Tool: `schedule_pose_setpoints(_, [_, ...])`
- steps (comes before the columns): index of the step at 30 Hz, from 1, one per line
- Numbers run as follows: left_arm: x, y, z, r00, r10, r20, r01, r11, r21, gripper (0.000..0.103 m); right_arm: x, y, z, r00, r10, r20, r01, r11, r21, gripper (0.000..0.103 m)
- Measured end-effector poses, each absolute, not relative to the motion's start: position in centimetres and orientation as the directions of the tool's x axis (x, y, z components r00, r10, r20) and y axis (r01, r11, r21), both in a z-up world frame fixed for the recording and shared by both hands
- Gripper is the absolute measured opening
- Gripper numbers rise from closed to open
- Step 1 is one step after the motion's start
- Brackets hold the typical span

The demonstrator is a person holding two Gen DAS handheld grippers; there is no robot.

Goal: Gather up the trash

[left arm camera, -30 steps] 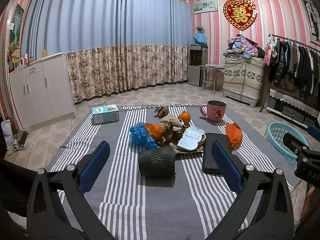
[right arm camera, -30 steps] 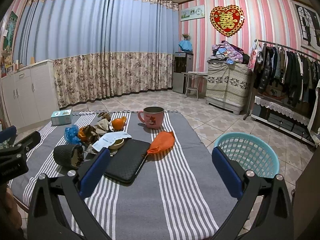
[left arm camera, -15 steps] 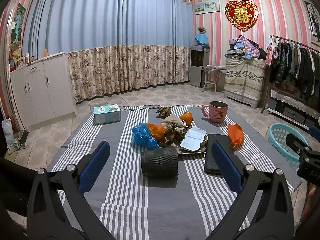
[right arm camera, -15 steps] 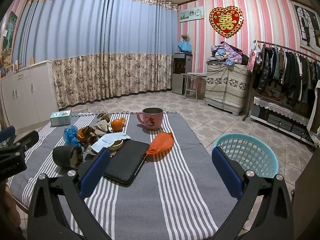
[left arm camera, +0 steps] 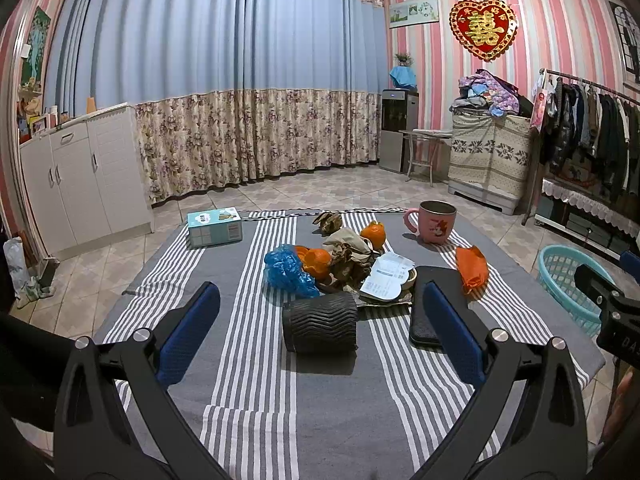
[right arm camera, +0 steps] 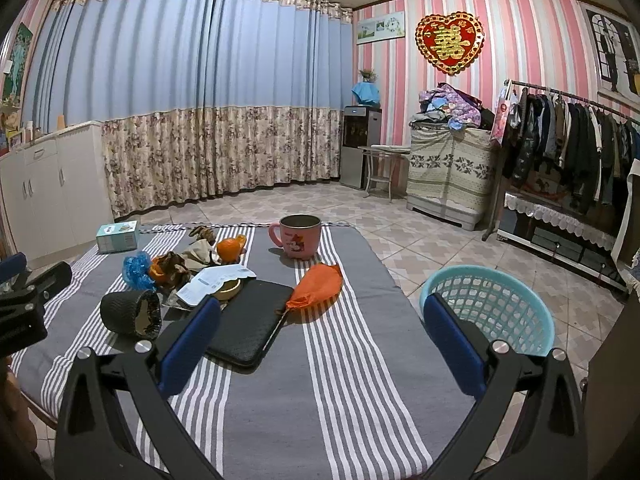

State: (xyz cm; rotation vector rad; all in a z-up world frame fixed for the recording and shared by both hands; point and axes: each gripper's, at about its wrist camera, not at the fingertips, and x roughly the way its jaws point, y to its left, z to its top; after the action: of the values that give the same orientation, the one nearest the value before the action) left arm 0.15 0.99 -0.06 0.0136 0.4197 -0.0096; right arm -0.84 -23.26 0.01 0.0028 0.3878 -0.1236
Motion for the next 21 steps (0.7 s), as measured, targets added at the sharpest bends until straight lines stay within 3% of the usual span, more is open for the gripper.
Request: schedule_pose_setpoints(21, [0.22,1.07,0.03,0.913,-0.003,-0.407,0.007,1.0,0.007,0.098,-0.78,-23.08,0.13,0.918,-0.121,-0.378,0.121,0.992,-0.024,0.099])
